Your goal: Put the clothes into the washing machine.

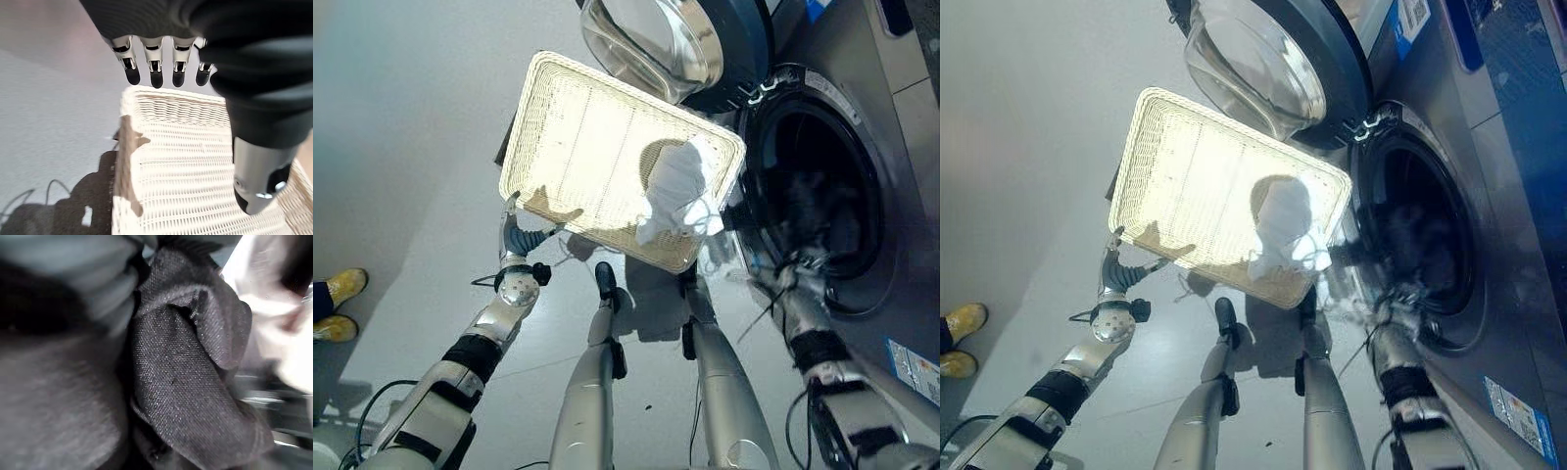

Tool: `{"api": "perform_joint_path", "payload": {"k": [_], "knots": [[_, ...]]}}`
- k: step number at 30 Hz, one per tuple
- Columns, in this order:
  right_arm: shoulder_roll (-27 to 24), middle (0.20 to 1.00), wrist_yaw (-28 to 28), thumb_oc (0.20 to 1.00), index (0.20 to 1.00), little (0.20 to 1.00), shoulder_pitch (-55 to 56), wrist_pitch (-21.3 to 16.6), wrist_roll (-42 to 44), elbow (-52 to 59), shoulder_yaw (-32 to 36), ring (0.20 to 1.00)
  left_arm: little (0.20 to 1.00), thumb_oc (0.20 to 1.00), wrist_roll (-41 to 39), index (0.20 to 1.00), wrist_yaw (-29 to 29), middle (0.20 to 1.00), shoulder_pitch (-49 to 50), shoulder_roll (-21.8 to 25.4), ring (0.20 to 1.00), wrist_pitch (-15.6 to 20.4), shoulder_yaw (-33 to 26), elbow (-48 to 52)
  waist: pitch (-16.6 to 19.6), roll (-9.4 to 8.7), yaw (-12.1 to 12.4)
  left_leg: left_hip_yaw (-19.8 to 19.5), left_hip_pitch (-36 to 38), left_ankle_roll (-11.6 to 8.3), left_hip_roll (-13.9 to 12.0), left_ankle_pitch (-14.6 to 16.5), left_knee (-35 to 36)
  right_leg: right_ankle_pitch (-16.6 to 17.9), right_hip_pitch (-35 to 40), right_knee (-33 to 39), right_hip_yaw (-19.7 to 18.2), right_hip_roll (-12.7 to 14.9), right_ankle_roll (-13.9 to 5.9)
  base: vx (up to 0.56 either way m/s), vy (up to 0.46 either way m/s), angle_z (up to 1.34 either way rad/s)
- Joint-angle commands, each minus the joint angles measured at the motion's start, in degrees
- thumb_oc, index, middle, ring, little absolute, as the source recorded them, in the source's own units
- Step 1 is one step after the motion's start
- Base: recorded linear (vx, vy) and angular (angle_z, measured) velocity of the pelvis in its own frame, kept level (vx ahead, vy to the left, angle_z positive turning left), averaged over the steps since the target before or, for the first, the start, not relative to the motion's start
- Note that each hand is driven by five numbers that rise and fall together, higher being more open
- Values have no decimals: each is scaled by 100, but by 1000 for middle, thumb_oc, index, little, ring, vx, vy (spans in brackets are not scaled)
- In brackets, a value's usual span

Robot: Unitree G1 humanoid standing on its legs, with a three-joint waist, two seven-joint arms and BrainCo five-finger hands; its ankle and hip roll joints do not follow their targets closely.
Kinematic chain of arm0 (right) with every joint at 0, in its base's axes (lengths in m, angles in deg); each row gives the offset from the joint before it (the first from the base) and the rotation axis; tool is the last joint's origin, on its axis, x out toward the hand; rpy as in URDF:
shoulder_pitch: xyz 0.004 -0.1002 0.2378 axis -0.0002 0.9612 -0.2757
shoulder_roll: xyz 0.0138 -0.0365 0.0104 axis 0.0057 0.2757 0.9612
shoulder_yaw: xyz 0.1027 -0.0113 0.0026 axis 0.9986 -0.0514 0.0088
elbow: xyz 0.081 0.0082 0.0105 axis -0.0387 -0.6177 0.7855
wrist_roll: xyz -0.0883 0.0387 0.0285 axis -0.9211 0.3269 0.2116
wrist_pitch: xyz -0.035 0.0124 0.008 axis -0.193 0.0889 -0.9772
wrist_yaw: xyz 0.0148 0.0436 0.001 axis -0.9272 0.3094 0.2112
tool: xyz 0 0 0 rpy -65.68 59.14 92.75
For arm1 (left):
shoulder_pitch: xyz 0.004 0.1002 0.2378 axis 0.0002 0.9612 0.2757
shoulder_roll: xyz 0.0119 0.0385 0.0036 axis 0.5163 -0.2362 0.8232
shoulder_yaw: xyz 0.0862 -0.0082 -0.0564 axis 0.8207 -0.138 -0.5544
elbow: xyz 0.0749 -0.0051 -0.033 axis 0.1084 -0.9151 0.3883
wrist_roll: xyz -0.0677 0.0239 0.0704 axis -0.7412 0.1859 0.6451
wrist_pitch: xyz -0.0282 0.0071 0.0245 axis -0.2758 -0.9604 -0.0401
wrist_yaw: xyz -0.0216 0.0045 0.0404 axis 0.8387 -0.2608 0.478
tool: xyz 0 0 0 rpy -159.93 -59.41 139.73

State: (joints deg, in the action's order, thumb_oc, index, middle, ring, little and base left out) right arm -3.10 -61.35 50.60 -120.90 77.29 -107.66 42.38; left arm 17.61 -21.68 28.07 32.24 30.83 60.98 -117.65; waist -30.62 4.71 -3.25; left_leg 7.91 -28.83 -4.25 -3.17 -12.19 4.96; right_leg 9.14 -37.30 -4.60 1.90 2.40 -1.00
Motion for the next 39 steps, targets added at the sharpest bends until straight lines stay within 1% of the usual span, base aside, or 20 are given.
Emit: {"api": "perform_joint_path", "payload": {"k": [1,2,4,5,7,8,9,10,12,17,22,25,26,27,28,29,30,32,35,39], "knots": [[-775,200,-992,200,200,200,-288,-836,-105,39,287,200,1000,1000,-166,1000,26,1000,-278,22,1000,205,-56,84,82,260,-58,-9,-511,0,455,537,-672,-566,-116,-533,400,-97,-342,11,-54,-3],[-775,200,-992,200,200,200,-288,-836,-105,39,287,200,1000,1000,-166,1000,26,1000,-278,22,1000,205,-56,84,82,260,-58,-9,-511,0,455,537,-672,-566,-116,-533,400,-97,-342,5,-53,-3],[-1159,200,-1553,200,200,200,-609,-847,-166,-518,381,200,1000,1000,-238,1000,69,1000,-353,122,1000,144,48,117,82,268,-9,-78,-534,5,486,602,-744,-646,-127,-633,425,-101,-335,46,-130,1],[-1669,473,-2256,473,473,473,-1044,-739,-27,-1003,380,473,1000,1000,-333,1000,93,1000,-505,284,1000,31,172,244,82,279,56,-144,-768,19,502,569,-869,-607,-325,-745,458,-127,-295,72,-196,3],[-1895,711,-2432,711,711,711,-1196,-841,30,-1157,355,711,1000,1000,-392,1000,108,1000,-526,386,1000,-21,227,334,82,274,75,-178,-813,21,511,597,-925,-647,-357,-808,488,-128,-274,30,-120,4],[-1980,777,-2487,777,777,777,-1248,-887,30,-1171,370,777,1000,1000,-413,1000,107,1000,-524,423,1000,-31,231,370,82,269,78,-188,-852,23,508,591,-947,-642,-386,-827,495,-133,-265,15,-65,4],[-2113,1000,-2519,1000,1000,1000,-1344,-1188,30,-1118,408,1000,1000,1000,-462,1000,101,1000,-502,495,1000,-55,251,461,82,268,83,-209,-909,25,504,604,-1005,-666,-431,-892,504,-149,-247,56,-65,4],[-2172,1000,-2415,1000,1000,1000,-1378,-1601,30,-981,436,1000,1000,1000,-502,1000,76,1000,-444,525,1000,-66,285,528,82,265,71,-227,-913,26,504,641,-1055,-723,-441,-970,499,-165,-233,92,-66,1],[-2215,1000,-1627,1000,1000,1000,-1549,-2718,30,-389,538,1000,1000,1000,-534,1000,64,1000,-363,510,1000,-70,331,600,82,258,39,-261,-933,37,510,687,-1131,-795,-473,-1076,471,-206,-199,59,-39,1],[-2156,1000,-1450,1000,1000,1000,-1649,-3220,30,115,592,1000,1000,1000,-370,1000,154,1000,-364,349,1000,-78,291,546,82,288,-15,-249,-1020,38,515,710,-1259,-827,-577,-1191,400,-254,-176,26,2,-15],[-1984,1000,-1794,1000,1000,1000,-1607,-2598,30,177,558,1000,1000,1000,-390,1000,175,1000,-406,223,1000,-12,349,472,82,348,-51,-222,-1061,36,535,735,-1356,-871,-638,-1265,357,-254,-153,4,5,-1],[-1890,1000,-2232,1000,1000,1000,-1547,-1529,30,-330,404,1000,1000,1000,-401,1000,151,1000,-507,163,1000,14,425,425,82,380,-47,-214,-1079,39,551,714,-1345,-868,-664,-1266,349,-252,-146,0,0,0],[-1890,1000,-2232,1000,1000,1000,-1547,-1529,30,-330,404,1000,1000,1000,-401,1000,151,1000,-507,163,1000,14,425,425,82,380,-47,-214,-1079,39,551,714,-1345,-868,-664,-1266,349,-252,-146,0,0,0],[-1861,1000,-2671,1000,1000,1000,-1515,-718,30,-700,272,1000,1000,1000,-402,1000,166,1000,-577,174,1000,34,485,403,82,385,-39,-214,-1075,34,563,713,-1348,-873,-652,-1258,360,-230,-145,9,-19,4],[-1802,1000,-2791,1000,1000,1000,-1490,-198,30,-981,150,1000,1000,1000,-381,1000,150,1000,-644,196,1000,27,549,421,82,391,-28,-204,-1051,33,561,735,-1334,-894,-626,-1245,365,-225,-147,9,-19,4],[-1802,1000,-2791,1000,1000,1000,-1490,-198,30,-981,150,1000,1000,1000,-381,1000,150,1000,-644,196,1000,27,549,421,82,391,-28,-204,-1051,33,561,735,-1334,-894,-626,-1245,365,-225,-147,-25,-52,8],[-1784,1000,-2629,1000,1000,1000,-1501,722,30,-1447,-44,1000,1000,1000,-295,1000,151,1000,-821,283,1000,16,642,483,82,391,7,-197,-1126,49,556,673,-1309,-809,-687,-1193,386,-220,-137,-47,-70,9],[-1759,1000,-2377,1000,1000,1000,-1481,1530,-375,-1930,-260,1000,1000,1000,-225,1000,187,1000,-1065,406,1000,-10,819,568,82,387,35,-196,-1097,53,568,694,-1282,-834,-647,-1170,419,-206,-144,-20,-73,9],[-1728,1000,-2121,1000,1000,1000,-1603,1719,-1021,-2285,-426,1000,1000,1000,-214,1000,265,1000,-1337,468,1000,-26,941,674,82,409,73,-179,-1167,56,566,622,-1246,-755,-714,-1124,434,-206,-134,-16,-36,6],[-1576,1000,-1614,1000,1000,1000,-1800,1133,-1618,-2674,-478,1000,1000,1000,-257,1000,689,1000,-1630,390,1000,155,1083,816,82,492,99,-173,-1161,45,592,601,-1185,-723,-717,-1048,422,-200,-150,-8,5,1]]}}
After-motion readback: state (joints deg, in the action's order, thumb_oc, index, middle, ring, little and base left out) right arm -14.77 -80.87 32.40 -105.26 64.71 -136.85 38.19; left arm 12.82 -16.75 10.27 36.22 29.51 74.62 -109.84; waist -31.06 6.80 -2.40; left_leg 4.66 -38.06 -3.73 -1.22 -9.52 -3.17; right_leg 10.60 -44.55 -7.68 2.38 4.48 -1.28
